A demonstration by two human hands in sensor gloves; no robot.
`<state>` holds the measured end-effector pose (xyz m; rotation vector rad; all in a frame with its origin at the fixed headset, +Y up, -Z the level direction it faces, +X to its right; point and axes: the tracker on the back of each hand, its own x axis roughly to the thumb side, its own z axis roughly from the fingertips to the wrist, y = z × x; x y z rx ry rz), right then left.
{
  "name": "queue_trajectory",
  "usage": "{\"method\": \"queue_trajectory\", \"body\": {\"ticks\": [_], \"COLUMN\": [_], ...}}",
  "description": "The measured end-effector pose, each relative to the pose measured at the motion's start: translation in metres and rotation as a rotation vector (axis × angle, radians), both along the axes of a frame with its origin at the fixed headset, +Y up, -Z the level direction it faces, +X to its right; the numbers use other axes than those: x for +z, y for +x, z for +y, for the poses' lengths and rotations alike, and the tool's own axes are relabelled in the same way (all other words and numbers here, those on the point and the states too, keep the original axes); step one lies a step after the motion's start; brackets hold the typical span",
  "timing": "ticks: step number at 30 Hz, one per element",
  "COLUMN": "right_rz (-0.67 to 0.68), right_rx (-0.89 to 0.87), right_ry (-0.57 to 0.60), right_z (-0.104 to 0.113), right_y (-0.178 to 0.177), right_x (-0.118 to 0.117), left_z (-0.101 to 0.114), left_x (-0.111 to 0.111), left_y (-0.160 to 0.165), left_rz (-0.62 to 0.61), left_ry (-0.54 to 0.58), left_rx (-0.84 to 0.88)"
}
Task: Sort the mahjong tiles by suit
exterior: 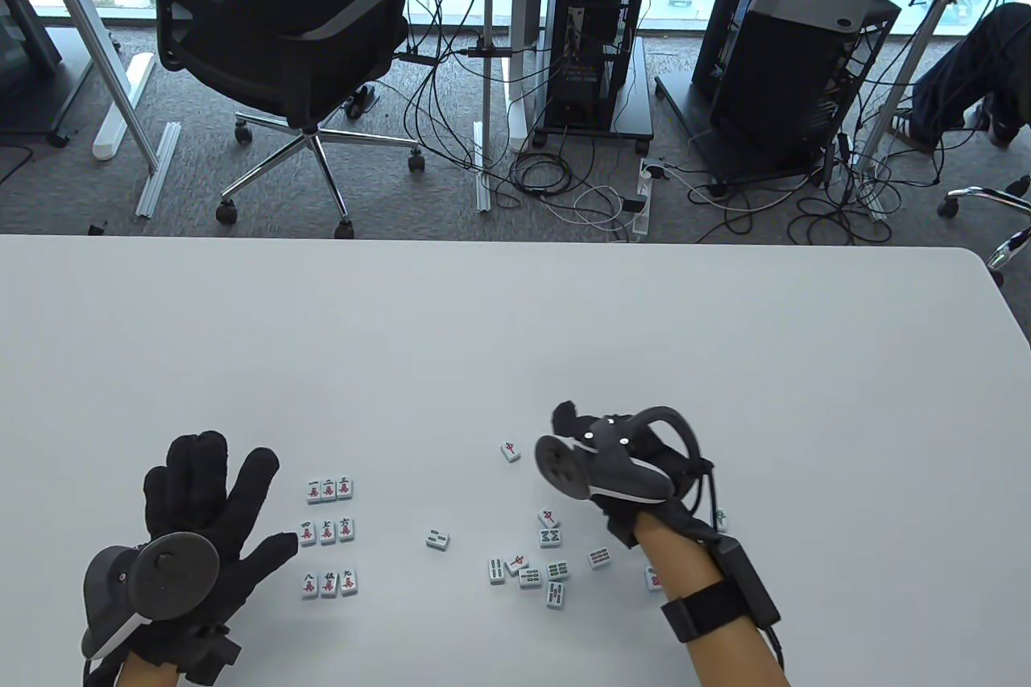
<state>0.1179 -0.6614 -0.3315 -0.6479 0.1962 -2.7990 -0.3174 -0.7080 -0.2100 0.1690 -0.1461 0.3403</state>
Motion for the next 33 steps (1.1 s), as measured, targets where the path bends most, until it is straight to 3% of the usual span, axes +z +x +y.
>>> {"method": "queue_trajectory", "body": {"ticks": [4, 10, 16, 33], "right_rz": [-0.159, -0.309, -0.327, -0.345], "right_rx": [0.05, 0.028, 0.0, 0.022], "right_ry": [-0.064, -0.243, -0.278, -0.282], "right_z": [-0.01, -0.066, -0.097, -0.104], "right_y": [0.072, 0.141, 0.152, 0.135], "right_x": [0.011, 0.029, 0.031, 0.018], "left_z": [0.0, -0.003, -0.01, -0.01], "left_x": [0.001, 0.0, -0.004, -0.005], "left_y": [0.001, 0.004, 0.003, 0.003], "left_rz": [-0.007, -0.009, 0.008, 0.008], "left_ry": [0.004, -0.012, -0.054, -0.064], "left_rx": [-0.002, -0.027, -0.04, -0.037]}}
